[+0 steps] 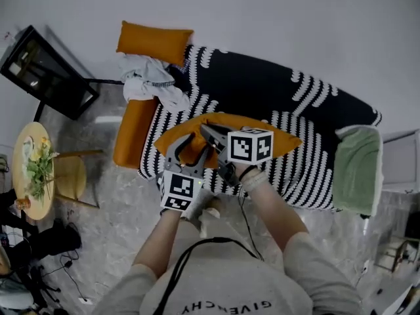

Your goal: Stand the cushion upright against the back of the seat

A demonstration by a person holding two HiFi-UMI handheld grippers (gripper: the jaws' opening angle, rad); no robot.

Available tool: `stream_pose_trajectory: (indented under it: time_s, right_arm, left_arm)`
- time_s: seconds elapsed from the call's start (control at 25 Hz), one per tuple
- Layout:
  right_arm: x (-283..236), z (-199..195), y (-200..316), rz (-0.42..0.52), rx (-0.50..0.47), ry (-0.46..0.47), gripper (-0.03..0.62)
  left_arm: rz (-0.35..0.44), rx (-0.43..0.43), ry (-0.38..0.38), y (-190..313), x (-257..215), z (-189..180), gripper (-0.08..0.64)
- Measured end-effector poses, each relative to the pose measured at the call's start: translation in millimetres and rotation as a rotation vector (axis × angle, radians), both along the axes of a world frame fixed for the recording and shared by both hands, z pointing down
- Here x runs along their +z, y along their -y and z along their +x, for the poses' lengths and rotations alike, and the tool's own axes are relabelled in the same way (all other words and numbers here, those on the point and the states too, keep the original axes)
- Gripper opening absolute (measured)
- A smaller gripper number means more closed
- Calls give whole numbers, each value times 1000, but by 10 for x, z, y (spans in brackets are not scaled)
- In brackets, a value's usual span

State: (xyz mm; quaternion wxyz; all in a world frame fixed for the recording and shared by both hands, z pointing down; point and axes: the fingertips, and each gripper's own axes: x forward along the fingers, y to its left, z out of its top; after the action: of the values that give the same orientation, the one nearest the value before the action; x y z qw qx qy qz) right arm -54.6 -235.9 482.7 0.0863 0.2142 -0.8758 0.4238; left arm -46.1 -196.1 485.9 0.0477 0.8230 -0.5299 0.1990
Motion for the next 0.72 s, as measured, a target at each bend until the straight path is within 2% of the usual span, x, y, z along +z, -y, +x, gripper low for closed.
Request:
stream_pose_trajectory:
  time_s: [0.04,0.2,0.36,0.44,0.56,0.64,0.72]
  right_arm:
    - [22,-62,6,-6,-12,-8,29]
    - [110,-261,19,-31,-47,-22,29]
    - [200,-449,-30,-40,-84,-43,29]
    - [240,-515,-55,-34,-90,-53,29]
    - [268,-605,-130,-15,-134,-36,31]
    - [290,-615,-189,4,-178,-34,32]
    - [345,-523,-180,30,-186,-55,35]
  left_arm:
    - [-4,-15,27,9,32,-44,198]
    - [-67,-93,10,61,163,-265,198]
    - [-104,-132,149,54,319,-444,198]
    - [-127,-134,136,46,392,-491,184]
    - [-143,-143,102,31,488,-592,90]
    - [-162,-175,114,10,568,-734,72]
    - [-186,-215,88,4,627,-910,66]
